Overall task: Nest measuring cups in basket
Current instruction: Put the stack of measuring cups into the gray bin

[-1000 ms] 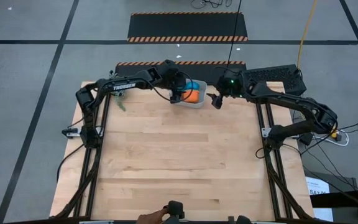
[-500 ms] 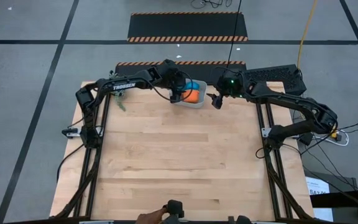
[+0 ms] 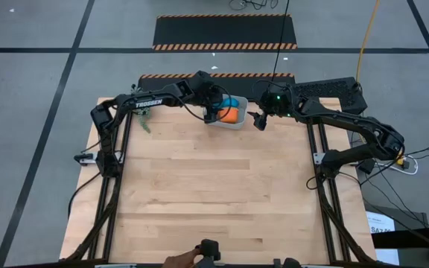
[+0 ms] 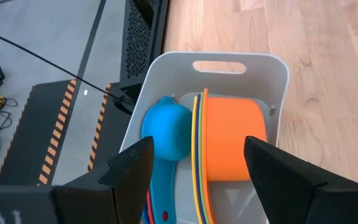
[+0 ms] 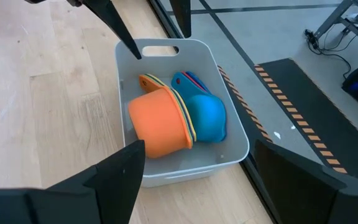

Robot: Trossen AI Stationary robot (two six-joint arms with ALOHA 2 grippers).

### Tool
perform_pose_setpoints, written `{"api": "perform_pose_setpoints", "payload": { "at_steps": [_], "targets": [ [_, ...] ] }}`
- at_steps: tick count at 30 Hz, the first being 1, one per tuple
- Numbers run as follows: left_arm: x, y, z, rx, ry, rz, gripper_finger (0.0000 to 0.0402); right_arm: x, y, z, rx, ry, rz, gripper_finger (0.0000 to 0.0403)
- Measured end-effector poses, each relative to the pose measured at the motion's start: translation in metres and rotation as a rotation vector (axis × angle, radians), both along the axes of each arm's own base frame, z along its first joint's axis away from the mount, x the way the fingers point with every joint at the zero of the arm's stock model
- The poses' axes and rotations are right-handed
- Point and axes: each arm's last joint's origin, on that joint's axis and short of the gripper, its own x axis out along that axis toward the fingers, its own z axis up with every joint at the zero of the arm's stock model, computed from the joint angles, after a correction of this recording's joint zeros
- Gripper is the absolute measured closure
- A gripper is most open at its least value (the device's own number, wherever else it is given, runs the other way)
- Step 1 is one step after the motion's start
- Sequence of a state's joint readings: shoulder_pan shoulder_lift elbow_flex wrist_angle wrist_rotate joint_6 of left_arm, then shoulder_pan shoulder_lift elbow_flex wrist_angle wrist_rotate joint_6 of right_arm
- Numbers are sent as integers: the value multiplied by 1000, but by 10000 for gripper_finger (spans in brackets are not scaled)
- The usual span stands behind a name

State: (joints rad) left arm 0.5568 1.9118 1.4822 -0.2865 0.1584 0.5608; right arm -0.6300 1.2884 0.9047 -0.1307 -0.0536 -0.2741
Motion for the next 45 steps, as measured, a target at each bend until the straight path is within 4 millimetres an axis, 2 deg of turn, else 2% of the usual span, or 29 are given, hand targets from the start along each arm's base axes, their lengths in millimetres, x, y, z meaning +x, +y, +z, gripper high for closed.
{"api": "perform_pose_setpoints", "payload": {
  "at_steps": [3, 7, 11, 16, 19, 24, 27, 35, 37, 42, 45],
  "targets": [
    [1, 2, 2, 17, -22, 89, 149, 0, 0, 0, -3, 1, 2, 106],
    [8, -4, 7, 108, -21, 202, 149, 1, 0, 1, -12, -6, 4, 106],
    [13, -16, 10, 82, 16, 129, 149, 2, -1, 3, -28, -27, 4, 106],
    [14, -19, 1, 47, 59, 39, 149, 2, -1, 4, -34, -36, 4, 106],
    [16, -15, -5, 47, 63, 32, 149, 2, -1, 4, -33, -34, 4, 106],
    [16, 5, -32, 79, 133, 66, 149, 2, -1, 4, -31, -32, 4, 106],
    [13, 10, -33, 99, 181, 98, 149, 2, -1, 3, -30, -30, 6, 106],
    [7, 16, -20, 31, 209, 39, 149, 2, -1, 3, -44, -19, 19, 106],
    [9, 17, -8, 44, 220, 22, 149, 2, -1, 3, -44, -19, 19, 106],
    [13, 18, 36, 59, 179, 18, 149, 2, 0, 3, -50, -8, 26, 106],
    [13, 18, 43, 41, 167, 32, 149, 1, 0, 2, -51, 6, 33, 106]
  ]
}}
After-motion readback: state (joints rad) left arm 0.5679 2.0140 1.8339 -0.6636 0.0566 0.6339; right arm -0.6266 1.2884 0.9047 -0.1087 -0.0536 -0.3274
